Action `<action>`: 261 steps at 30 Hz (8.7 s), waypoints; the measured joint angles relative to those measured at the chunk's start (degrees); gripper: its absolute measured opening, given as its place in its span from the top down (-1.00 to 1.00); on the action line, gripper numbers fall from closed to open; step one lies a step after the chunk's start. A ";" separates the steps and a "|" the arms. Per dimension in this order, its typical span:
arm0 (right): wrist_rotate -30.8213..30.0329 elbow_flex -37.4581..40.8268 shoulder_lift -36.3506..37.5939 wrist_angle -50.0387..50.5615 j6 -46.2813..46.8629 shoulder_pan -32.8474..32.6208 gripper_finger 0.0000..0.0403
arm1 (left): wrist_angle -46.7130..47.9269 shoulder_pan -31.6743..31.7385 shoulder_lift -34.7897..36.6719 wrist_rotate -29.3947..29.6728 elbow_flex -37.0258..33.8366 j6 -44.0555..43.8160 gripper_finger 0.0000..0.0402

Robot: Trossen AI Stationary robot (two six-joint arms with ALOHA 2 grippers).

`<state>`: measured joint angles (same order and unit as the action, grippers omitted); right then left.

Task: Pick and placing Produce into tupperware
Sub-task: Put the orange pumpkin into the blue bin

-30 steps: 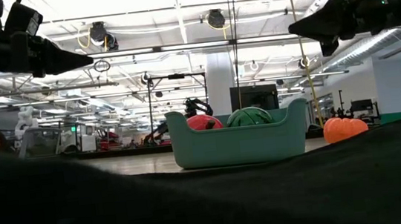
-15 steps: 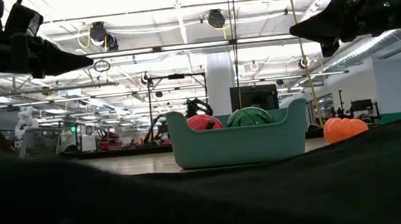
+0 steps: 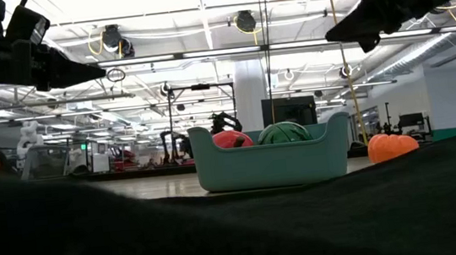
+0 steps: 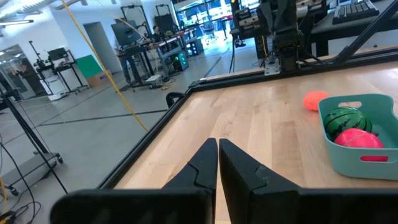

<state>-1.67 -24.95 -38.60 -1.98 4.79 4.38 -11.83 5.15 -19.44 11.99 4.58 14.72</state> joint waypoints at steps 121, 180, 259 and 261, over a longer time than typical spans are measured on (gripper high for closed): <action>1.67 -24.74 -39.54 36.46 -6.97 -11.30 -0.96 | 3.17 0.00 -0.02 -0.04 -0.02 -1.29 0.89; 1.44 -15.28 -45.75 22.80 -1.11 -13.49 -0.66 | 3.17 0.00 -0.03 -0.02 -0.02 -1.28 0.89; 1.55 -24.28 -35.89 20.61 -0.32 -13.49 -0.24 | 3.14 0.01 -0.04 -0.04 -0.02 -1.47 0.89; 1.59 -24.28 -36.14 18.63 -0.35 -13.51 -0.24 | 3.12 0.00 -0.03 -0.04 -0.02 -1.46 0.89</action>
<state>-0.08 -49.23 -74.74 16.65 4.44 -9.13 -8.71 5.15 -19.47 11.94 4.56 13.26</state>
